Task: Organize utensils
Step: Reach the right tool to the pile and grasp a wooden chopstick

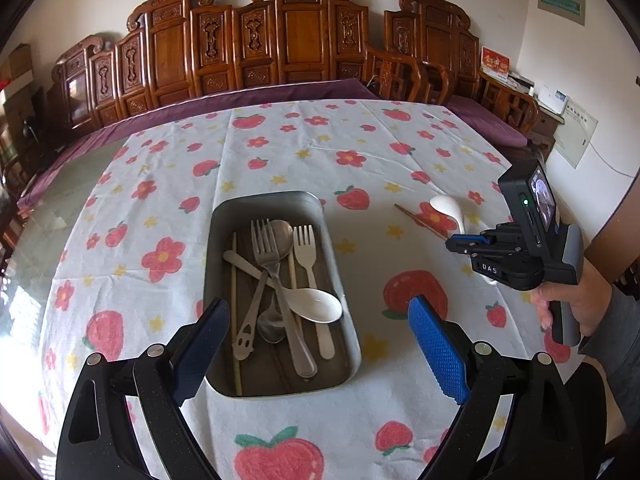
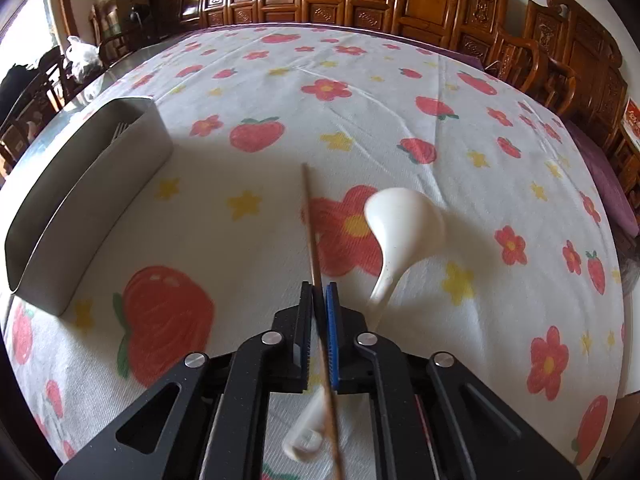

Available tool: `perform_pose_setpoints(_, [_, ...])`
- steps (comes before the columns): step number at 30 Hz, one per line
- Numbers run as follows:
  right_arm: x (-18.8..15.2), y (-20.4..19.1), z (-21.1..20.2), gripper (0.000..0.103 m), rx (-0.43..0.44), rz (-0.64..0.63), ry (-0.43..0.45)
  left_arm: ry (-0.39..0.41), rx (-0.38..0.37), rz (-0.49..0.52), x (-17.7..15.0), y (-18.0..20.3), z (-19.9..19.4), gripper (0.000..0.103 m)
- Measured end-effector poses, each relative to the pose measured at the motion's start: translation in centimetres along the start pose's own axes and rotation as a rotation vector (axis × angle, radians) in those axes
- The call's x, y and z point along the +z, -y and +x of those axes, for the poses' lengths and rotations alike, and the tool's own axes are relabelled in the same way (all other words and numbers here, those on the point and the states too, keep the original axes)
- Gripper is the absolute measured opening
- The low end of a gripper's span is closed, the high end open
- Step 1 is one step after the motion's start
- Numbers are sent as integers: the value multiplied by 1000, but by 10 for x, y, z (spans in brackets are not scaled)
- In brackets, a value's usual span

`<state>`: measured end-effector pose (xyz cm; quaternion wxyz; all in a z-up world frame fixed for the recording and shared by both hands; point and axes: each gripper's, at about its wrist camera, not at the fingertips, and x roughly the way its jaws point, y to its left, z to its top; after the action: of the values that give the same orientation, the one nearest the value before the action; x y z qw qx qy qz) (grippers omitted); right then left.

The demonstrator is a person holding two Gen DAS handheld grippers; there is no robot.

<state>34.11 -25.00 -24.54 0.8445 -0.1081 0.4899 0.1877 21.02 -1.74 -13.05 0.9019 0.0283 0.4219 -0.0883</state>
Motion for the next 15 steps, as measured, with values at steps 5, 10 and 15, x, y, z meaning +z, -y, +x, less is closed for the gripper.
perform_pose_setpoints(5, [-12,7,-27,6,46,48,39,3,-12,18,2,17,0,87])
perform_pose_setpoints(10, [-37,30,-73,6,56,126,109,2,-34,44,7,40,9,87])
perform_pose_setpoints(15, [-71,53,-88,6,-34,150,106,-9,-50,82,11,70,25,87])
